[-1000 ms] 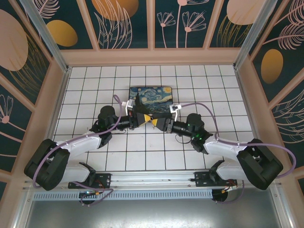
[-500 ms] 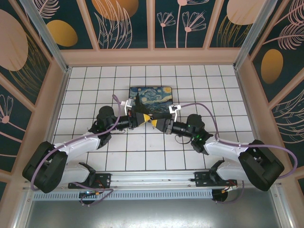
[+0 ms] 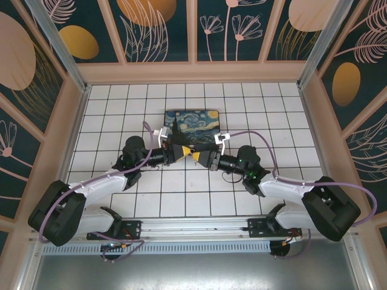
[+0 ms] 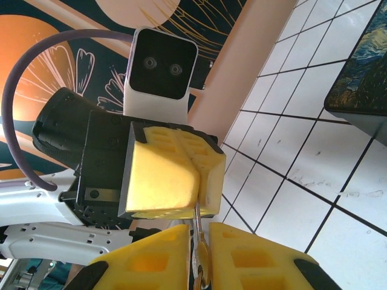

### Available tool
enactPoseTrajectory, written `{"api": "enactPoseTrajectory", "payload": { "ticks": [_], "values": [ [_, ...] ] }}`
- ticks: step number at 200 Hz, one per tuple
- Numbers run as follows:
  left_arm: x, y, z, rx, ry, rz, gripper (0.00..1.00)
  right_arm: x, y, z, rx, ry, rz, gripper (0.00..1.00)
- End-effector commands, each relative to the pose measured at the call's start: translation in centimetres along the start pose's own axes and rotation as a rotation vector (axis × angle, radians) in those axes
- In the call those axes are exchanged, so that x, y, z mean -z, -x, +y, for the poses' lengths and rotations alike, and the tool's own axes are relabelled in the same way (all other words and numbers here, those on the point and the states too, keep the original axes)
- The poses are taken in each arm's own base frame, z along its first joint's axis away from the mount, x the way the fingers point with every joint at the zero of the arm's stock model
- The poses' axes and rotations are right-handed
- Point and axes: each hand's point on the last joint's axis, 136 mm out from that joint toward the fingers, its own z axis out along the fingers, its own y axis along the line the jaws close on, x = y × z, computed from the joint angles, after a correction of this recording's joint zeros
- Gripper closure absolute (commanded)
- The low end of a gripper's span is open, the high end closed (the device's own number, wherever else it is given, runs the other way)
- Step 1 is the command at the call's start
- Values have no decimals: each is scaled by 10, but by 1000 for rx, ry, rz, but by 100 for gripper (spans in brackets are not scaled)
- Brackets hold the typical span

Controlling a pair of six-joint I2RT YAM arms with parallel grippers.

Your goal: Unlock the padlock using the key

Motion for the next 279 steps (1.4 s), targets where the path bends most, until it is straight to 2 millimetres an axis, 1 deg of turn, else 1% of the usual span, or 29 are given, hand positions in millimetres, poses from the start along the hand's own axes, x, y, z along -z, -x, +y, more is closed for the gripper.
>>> {"api": "enactPoseTrajectory", "payload": {
  "ticks": [1,36,65,76,88,115,184,217,237,250,254,264,279],
  "values": [
    [1,2,-7,-24,-20,-20,100,1,0,11,16,45,-8,85],
    [1,4,-8,-27,-21,-28,100,1,-3,12,8,47,-4,88],
    [0,5,-7,-22,-19,-31,100,2,-4,15,1,68,-7,88],
    [0,5,-8,-22,-22,-32,100,3,-4,17,0,78,-11,86],
    [1,7,-8,-22,-21,-44,100,4,-4,16,-3,74,-16,81],
    [2,8,-11,-27,-26,-49,100,4,-5,13,-9,67,-16,80],
    [2,8,-11,-22,-32,-48,100,-1,-4,14,-4,76,-9,87],
    [2,7,-10,-20,-31,-47,100,-1,-3,14,0,72,-11,92],
    [2,7,-6,-16,-18,-53,100,1,-3,15,2,67,-19,94],
    [2,8,-2,-15,1,-64,91,3,-4,13,-1,57,-20,95],
    [2,9,0,-13,9,-66,85,3,-4,11,-1,51,-20,95],
    [2,9,6,-10,36,-70,63,5,-7,5,-11,28,-20,95],
    [3,13,21,-15,118,-88,42,8,-11,-3,-22,0,-20,95]
  ]
}}
